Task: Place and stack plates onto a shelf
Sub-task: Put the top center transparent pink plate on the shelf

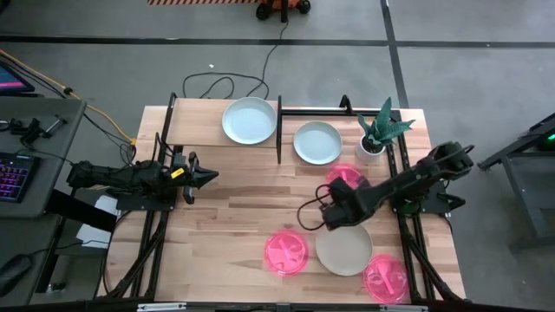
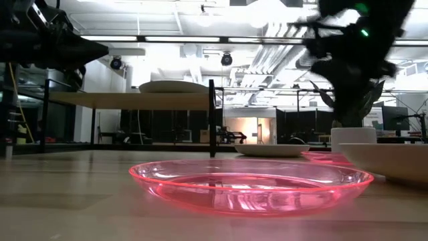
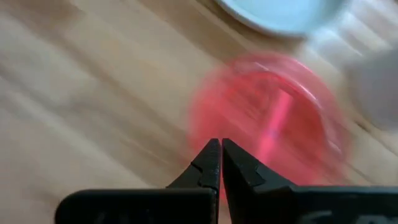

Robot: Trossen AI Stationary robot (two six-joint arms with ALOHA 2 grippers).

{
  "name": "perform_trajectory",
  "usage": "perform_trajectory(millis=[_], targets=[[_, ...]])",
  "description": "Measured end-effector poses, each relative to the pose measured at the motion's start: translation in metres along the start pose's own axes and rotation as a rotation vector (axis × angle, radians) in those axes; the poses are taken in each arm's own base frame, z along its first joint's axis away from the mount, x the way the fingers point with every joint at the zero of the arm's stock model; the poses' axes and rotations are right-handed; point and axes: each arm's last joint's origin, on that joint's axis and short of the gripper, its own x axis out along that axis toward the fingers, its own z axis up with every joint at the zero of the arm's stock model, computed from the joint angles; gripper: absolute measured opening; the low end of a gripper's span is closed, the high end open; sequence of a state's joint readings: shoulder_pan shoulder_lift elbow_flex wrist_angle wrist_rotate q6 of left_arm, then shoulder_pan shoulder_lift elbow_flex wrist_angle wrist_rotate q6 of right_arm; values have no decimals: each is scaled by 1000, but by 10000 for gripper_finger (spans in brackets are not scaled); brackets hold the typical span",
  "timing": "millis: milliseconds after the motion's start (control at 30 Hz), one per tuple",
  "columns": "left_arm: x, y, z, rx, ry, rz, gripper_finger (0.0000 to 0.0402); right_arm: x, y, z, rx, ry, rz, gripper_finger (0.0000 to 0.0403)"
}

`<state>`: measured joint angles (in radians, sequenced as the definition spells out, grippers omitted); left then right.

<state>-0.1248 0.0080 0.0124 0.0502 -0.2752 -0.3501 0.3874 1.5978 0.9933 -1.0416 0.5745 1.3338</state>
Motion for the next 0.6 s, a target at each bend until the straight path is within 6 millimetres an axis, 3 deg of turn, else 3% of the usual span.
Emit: perform_trajectory(millis=[167, 400, 600], targets=[[0, 0, 0, -24, 1, -1, 1, 15, -30, -29, 77, 82, -200, 13], [0, 0, 0, -13, -4, 3, 1, 31, -56, -49, 319, -19, -201, 69], [0, 1, 2, -11, -31, 43, 1, 61, -53, -44, 371, -62, -90, 30]])
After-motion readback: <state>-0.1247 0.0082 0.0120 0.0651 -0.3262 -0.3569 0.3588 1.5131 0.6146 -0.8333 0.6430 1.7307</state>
